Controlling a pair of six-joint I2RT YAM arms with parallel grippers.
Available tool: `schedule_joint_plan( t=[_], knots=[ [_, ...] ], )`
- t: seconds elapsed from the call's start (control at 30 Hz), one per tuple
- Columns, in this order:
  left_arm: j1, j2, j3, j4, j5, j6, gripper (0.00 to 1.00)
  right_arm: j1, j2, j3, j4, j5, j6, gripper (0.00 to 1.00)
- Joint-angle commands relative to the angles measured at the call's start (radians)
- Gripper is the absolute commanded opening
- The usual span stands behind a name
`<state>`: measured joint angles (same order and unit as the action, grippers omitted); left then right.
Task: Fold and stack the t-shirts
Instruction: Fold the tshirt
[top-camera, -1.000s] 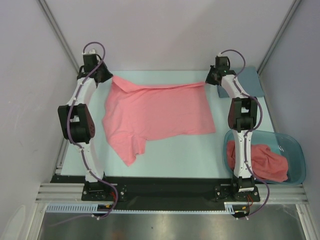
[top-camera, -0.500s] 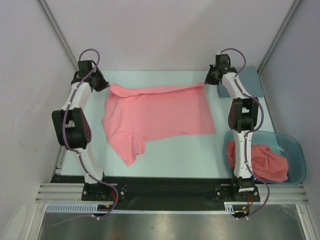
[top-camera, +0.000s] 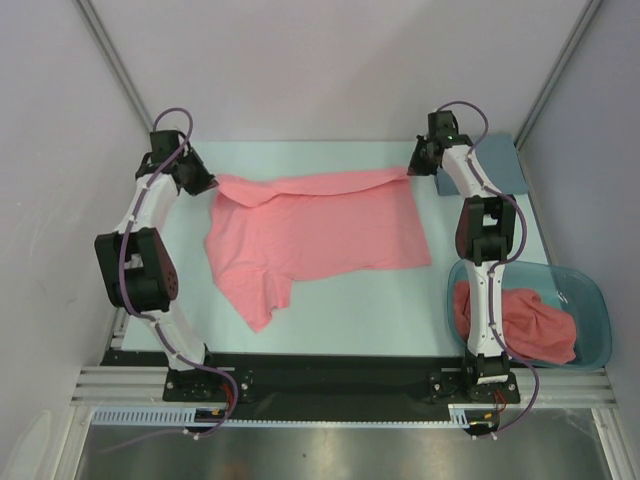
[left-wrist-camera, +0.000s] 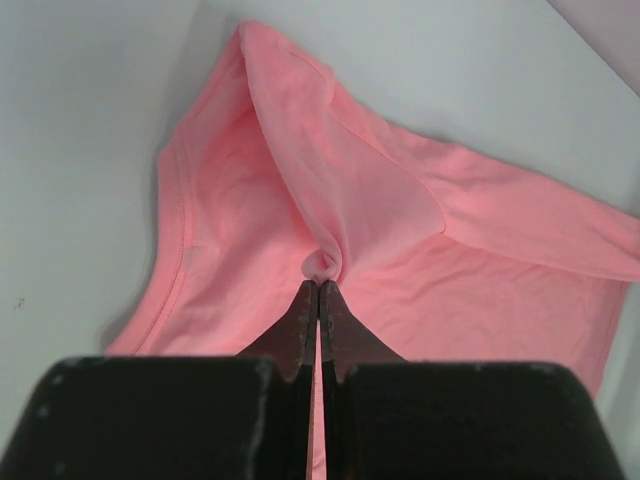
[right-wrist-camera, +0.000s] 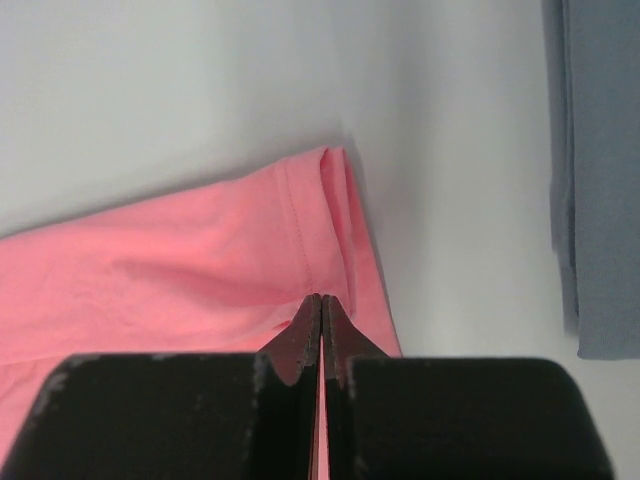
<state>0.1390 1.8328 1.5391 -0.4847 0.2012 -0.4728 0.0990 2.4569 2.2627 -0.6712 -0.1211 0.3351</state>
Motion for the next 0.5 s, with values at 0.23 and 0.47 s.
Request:
schedule_joint_plan(
  t=[0.23,0.47],
  knots=[
    [0.016,-0.081,-0.069,-0.034,0.009,-0.021,0.00,0.019,-0.084,0.014,-0.051,0.023,-0.036,0.00],
    [0.046,-0.102,-0.085,-0.025,0.029,-0.023,0.00,0.016,-0.114,0.017,-0.051,0.034,-0.039,0.00]
  ],
)
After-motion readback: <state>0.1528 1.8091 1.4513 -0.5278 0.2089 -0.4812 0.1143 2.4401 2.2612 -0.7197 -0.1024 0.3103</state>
